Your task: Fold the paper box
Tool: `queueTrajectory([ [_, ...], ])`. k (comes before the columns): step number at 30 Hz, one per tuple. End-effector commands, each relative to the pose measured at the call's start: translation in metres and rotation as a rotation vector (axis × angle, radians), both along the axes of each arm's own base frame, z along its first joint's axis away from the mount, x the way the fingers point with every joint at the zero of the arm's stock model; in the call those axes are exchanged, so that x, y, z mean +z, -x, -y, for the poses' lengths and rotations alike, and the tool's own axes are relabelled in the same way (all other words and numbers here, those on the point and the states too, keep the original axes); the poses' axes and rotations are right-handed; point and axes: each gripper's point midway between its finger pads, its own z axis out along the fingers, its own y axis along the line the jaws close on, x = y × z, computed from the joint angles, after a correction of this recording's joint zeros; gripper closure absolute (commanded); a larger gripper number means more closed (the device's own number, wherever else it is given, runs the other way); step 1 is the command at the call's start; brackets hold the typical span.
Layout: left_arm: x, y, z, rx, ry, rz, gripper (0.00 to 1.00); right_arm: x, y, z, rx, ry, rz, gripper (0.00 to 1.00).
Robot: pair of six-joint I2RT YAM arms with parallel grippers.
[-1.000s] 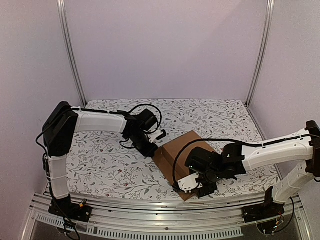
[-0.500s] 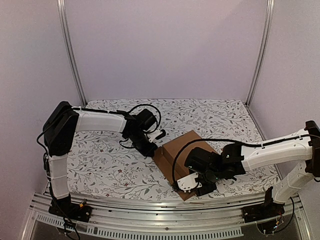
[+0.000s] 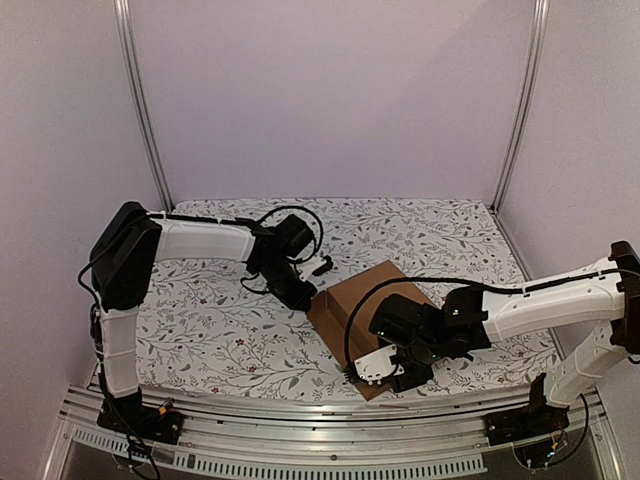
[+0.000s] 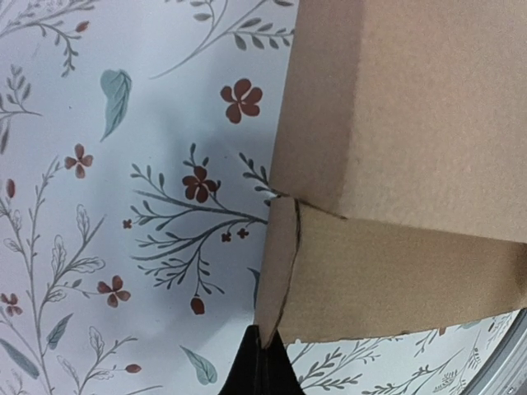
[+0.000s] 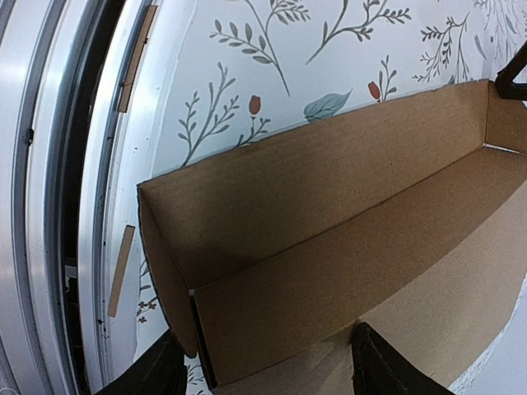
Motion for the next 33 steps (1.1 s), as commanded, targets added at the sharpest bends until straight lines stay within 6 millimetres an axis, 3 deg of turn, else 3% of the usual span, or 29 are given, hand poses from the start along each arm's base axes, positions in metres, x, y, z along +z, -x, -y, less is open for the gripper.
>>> queueTrajectory([
  [1, 0.004, 0.001, 0.008, -0.009, 0.034, -0.029, 1.0, -0.025, 0.016, 0.016, 0.017, 0.084, -0.086, 0.32],
  [33, 0.014, 0.011, 0.015, -0.067, -0.013, 0.1, 1.0, -0.03, 0.019, 0.017, 0.02, 0.099, -0.105, 0.31],
])
